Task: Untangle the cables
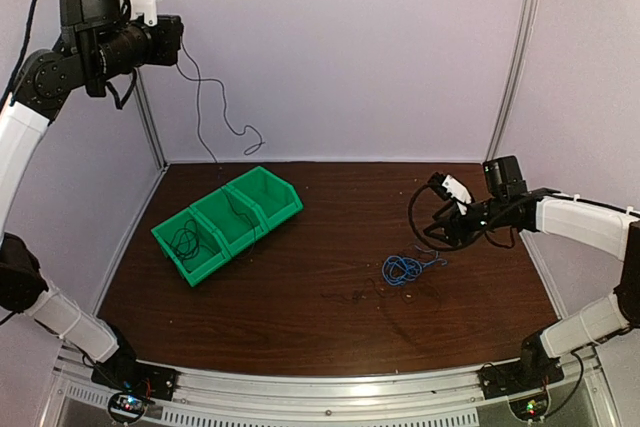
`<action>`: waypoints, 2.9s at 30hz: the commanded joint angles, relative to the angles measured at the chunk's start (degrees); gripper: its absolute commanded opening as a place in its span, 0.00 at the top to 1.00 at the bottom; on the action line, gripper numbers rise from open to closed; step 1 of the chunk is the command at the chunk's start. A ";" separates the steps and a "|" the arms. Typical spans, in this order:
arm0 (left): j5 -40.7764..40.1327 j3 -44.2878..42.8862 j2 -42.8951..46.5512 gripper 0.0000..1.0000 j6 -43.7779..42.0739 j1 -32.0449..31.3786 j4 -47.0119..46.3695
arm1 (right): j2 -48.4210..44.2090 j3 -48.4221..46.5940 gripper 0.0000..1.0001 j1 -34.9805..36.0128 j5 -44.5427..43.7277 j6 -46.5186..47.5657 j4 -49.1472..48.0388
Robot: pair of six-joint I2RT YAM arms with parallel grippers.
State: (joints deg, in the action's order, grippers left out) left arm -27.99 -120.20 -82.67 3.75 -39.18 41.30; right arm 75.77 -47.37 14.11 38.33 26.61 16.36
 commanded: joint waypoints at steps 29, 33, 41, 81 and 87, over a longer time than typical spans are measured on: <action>58.44 9.40 -3.44 1.00 12.82 -1.08 -26.19 | 0.31 0.97 0.44 -0.40 -1.49 1.06 -0.76; 62.33 7.11 -5.13 1.00 14.97 -1.08 -26.96 | 0.91 0.58 0.44 -0.40 -1.02 1.25 -0.43; 63.53 9.35 -12.27 1.00 14.95 -6.05 -30.81 | 0.92 0.53 0.44 -0.44 -1.10 1.47 -0.19; -7.11 1.62 5.26 1.00 -4.93 -4.25 -6.14 | 0.53 0.72 0.44 -0.40 -0.51 2.31 0.86; -9.45 1.42 6.99 1.00 -6.95 -3.64 -7.62 | 1.40 0.32 0.44 -0.40 -0.01 2.50 1.30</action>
State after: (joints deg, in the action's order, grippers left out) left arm -34.15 -118.63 -77.89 -0.91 -43.51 36.12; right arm 76.58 -47.22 14.11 37.45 28.40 17.02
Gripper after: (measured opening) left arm 0.015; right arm 0.560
